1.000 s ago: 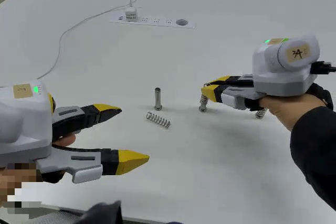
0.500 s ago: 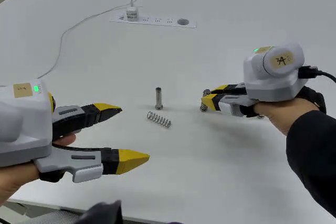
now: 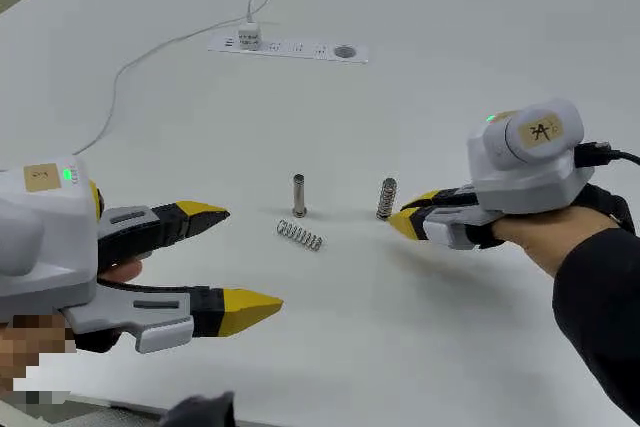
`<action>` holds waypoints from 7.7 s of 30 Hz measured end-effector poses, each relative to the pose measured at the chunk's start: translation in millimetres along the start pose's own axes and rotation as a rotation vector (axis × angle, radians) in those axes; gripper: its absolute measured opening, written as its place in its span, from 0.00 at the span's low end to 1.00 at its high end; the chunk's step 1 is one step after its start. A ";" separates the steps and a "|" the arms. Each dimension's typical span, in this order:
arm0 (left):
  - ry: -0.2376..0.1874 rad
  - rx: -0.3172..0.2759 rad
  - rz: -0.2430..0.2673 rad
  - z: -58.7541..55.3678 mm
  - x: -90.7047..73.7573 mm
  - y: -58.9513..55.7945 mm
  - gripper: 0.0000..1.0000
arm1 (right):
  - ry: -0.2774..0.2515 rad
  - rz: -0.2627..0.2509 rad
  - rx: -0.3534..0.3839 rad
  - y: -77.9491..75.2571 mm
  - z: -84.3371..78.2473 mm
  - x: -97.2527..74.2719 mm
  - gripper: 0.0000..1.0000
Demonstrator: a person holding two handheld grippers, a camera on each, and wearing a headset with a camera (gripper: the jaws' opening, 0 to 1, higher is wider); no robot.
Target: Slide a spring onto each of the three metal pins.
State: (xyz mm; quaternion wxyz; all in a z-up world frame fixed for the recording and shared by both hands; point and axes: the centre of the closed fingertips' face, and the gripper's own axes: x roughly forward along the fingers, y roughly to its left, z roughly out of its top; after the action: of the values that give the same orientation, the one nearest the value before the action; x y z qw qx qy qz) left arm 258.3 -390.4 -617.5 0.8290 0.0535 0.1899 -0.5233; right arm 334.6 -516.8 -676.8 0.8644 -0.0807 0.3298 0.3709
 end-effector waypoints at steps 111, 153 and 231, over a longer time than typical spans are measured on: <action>-0.025 -0.004 0.008 5.0 -1.1 3.1 0.68 | -0.058 0.105 -0.264 51.5 121.9 40.3 0.12; -0.002 -0.004 0.011 0.6 -1.1 3.1 0.69 | -0.009 0.082 -0.222 47.8 79.0 50.3 0.16; -0.020 -0.009 0.002 2.8 -1.9 1.8 0.70 | -0.237 -0.157 -0.052 -22.5 -45.2 -134.0 0.59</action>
State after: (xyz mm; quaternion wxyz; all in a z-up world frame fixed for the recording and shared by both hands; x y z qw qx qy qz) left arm 259.8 -388.8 -614.4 0.8315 0.0449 0.1839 -0.5223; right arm 259.2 -629.0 -629.6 0.9213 -0.0842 0.2086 0.3173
